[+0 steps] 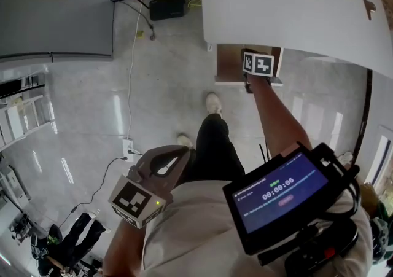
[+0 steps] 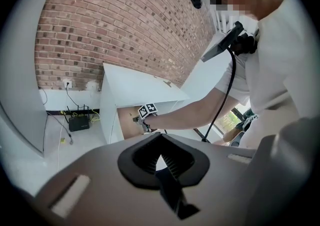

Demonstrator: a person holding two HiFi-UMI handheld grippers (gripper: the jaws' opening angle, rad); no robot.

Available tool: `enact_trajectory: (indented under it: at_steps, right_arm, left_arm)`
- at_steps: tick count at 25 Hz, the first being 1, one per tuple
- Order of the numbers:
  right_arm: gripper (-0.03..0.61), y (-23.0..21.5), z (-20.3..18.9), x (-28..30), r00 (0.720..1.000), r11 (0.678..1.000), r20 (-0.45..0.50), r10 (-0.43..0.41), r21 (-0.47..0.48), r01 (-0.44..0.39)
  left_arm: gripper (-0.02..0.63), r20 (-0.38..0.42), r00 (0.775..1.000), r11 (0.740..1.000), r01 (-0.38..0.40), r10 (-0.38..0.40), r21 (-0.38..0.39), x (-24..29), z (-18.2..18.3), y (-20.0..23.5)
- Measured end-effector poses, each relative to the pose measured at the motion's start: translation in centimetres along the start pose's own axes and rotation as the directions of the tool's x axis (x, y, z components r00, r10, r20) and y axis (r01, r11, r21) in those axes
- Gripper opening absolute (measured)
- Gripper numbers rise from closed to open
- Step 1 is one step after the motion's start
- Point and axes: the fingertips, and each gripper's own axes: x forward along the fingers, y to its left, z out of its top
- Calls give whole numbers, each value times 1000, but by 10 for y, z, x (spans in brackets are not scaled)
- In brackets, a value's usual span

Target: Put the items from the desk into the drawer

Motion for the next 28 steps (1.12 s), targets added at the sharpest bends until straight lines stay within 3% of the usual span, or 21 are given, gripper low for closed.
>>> enact_trajectory:
  at_steps: [8,24,28]
  right_arm:
    - [44,-13,5,57,999,993,29,21,114,-24]
    - [66,-13,-12,98,994,991,-56,94,98,-88]
    - [66,-13,-10,86,996,996,-56,63,70,-59]
  left_arm:
    - [8,-32,999,999,-33,32,-22,26,-6,32]
    - [8,-5,998,997,-65,65,-37,29,-14,52]
    - [8,-1,998,997,-70,70,-32,19,-18,55]
